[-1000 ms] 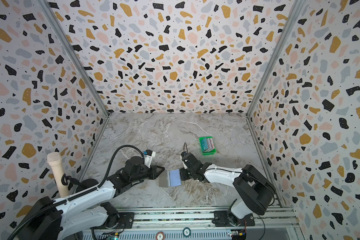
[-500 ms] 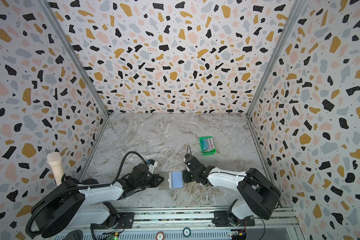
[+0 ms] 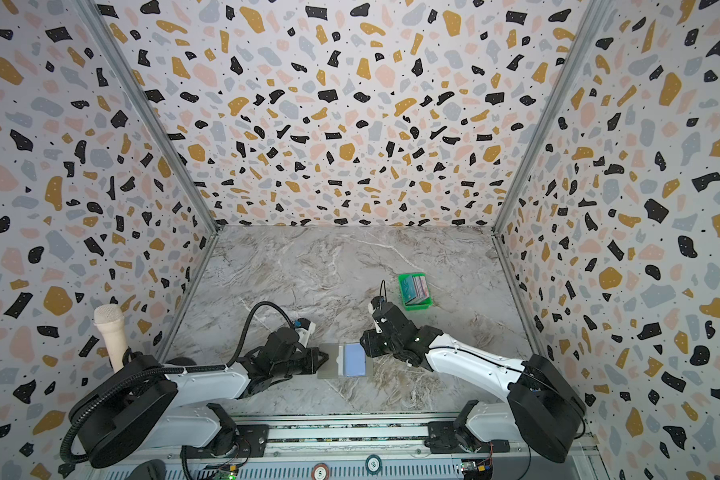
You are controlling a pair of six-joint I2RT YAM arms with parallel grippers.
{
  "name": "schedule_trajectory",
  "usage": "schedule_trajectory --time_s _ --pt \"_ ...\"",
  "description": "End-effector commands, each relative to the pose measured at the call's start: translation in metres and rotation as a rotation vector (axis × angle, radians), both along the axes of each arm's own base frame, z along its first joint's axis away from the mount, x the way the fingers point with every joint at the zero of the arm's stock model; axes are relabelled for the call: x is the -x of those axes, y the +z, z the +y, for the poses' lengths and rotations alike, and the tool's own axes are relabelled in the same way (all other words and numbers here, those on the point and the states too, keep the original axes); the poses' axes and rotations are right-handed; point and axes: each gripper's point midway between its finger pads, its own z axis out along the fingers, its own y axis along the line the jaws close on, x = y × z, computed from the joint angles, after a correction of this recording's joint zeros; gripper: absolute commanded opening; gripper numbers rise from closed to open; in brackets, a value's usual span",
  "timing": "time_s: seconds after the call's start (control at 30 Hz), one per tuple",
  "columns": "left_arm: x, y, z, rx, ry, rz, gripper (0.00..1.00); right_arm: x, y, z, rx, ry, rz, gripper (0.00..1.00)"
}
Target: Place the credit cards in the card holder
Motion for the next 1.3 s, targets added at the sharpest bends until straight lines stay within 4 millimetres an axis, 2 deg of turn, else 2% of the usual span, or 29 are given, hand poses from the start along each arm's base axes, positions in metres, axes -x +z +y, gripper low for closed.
schedule_trajectory --time_s 0.0,0.07,0.13,0.47,0.7,1.0,1.17,1.27 --pt "0.002 -0.003 0.003 -0.021 -0.001 -0.007 0.00 0.008 0.007 0.026 0.010 0.113 0.016 0.49" --pt "0.002 -0.001 0.003 -0.017 0.000 -0.011 0.00 0.009 -0.006 0.038 0.019 0.151 0.051 0.47" --pt "0.002 -0.001 0.003 -0.018 0.000 -0.012 0.00 0.008 -0.021 0.040 0.041 0.154 0.073 0.47" --pt "0.005 -0.001 -0.001 0.006 -0.014 -0.004 0.00 0.004 -0.069 0.023 0.134 0.105 0.124 0.47" --pt "0.008 -0.003 -0.002 0.007 -0.021 0.005 0.00 0.004 -0.079 0.015 0.168 0.078 0.128 0.47" --pt "0.007 -0.003 -0.002 0.007 -0.019 0.005 0.00 0.003 -0.076 0.012 0.171 0.067 0.113 0.49" --pt "0.009 -0.004 -0.002 0.009 -0.021 0.010 0.00 0.006 -0.086 0.009 0.183 0.063 0.136 0.49" --pt "0.009 -0.005 -0.003 0.012 -0.021 0.012 0.00 0.014 -0.090 0.016 0.148 0.087 0.164 0.49"
